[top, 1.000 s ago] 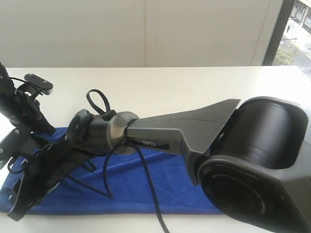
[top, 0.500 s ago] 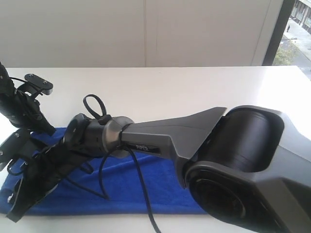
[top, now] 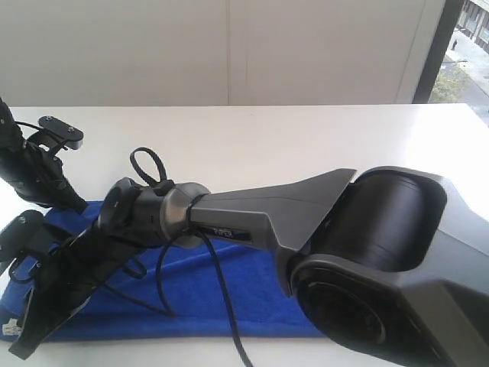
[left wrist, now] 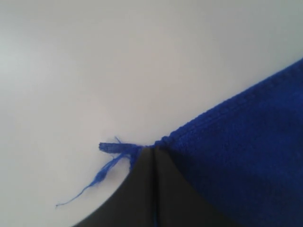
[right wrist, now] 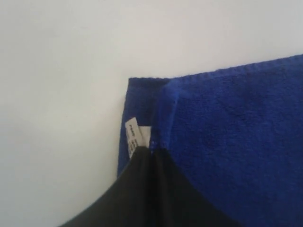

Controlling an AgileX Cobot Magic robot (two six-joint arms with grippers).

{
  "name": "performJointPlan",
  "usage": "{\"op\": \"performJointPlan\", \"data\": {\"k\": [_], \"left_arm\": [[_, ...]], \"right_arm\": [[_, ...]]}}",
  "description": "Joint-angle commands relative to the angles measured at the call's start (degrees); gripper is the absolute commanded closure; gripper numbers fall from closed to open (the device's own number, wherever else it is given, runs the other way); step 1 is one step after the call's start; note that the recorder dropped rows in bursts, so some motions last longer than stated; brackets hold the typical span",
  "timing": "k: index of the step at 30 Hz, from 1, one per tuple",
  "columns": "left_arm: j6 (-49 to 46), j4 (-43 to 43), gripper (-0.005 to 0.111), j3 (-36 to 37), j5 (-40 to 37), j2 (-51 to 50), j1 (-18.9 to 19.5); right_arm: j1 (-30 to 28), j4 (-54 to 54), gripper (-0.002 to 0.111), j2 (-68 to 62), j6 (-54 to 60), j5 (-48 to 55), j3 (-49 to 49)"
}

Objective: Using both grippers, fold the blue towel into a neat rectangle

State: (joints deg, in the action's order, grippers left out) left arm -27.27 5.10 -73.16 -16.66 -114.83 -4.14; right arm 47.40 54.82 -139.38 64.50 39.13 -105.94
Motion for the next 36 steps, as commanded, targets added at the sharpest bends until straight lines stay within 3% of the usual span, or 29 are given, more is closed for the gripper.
{"op": "performJointPlan", "data": {"k": [1,10,14,15,17,25,32,36], "left_arm": [[0.07,0.49,0.107,0.44,-2.22,-0.74,0.09],[0.07,0.49,0.107,0.44,-2.22,-0.74,0.09],[0.07,0.49,0.107,0.44,-2.22,-0.74,0.09],[0.07,0.49,0.107,0.44,-2.22,-0.74,0.09],[0.07,0.49,0.107,0.44,-2.22,-0.74,0.09],[0.07,0.49,0.107,0.33,-2.33,-0.49,0.09],[0.07,0.38,0.107,-0.77,-4.54,5.50,0.09],[0.07,0.38,0.107,-0.83,-6.17,8.30,0.09]], "right_arm": [[0.69,-0.87,0.108,0.87,0.06,6.41,-0.24],[5.50,-2.36,0.105,1.26,1.50,10.10,-0.24],[5.64,-3.07,0.074,1.35,1.91,10.28,-0.24],[5.64,-3.70,0.058,1.38,1.07,10.28,-0.24],[5.64,-6.18,0.051,1.78,-0.57,10.04,-0.24],[1.80,-29.30,0.055,9.07,-18.98,10.17,-0.24],[-7.44,-29.96,0.056,13.79,-22.62,15.91,-0.24],[-11.74,-30.74,0.065,13.93,-24.60,19.25,1.34]]}}
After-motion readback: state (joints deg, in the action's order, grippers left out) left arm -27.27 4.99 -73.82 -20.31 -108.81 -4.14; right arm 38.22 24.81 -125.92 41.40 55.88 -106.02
